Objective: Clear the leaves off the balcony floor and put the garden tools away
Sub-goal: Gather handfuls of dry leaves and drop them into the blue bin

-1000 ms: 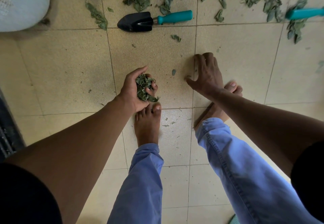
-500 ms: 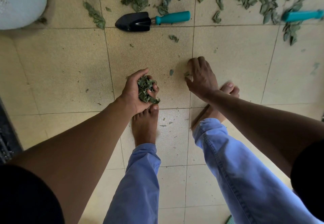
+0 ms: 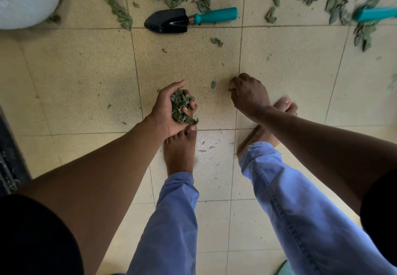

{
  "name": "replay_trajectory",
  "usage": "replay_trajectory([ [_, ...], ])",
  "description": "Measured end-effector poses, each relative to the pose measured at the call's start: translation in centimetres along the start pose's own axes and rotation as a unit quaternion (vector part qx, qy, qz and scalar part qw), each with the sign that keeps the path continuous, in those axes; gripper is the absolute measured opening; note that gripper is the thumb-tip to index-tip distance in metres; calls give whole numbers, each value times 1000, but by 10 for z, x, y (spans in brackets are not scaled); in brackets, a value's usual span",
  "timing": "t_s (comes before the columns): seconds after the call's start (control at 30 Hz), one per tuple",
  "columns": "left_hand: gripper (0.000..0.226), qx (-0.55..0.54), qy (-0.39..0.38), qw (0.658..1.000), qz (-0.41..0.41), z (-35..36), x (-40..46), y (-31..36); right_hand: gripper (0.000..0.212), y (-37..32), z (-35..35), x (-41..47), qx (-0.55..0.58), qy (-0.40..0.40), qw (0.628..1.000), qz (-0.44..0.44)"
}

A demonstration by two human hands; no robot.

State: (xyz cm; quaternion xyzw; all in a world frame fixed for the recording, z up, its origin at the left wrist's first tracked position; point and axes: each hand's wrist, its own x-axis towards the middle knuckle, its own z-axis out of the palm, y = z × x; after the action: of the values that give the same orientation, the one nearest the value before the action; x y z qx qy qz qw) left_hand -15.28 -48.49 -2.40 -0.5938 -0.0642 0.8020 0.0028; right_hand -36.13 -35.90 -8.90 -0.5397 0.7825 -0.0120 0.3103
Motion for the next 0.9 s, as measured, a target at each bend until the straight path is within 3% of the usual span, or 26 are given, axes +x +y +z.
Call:
replay_trajectory([
  [0.3,33,8,3,1000,8,-8,-1,7,15,2,-11,8,-42,-23,998,-42],
  [0.47,33,5,2,1000,8,-11,-4,8,12,-9,-13,14,10,3,1000,11],
  [0.67,34,3,1,1000,10,-11,-7,13,4,-40,-6,18,69,33,997,-15],
  [0.9,34,4,1,1000,13,-17,-5,15,18,-56,4,32,-8,18,1000,-23],
])
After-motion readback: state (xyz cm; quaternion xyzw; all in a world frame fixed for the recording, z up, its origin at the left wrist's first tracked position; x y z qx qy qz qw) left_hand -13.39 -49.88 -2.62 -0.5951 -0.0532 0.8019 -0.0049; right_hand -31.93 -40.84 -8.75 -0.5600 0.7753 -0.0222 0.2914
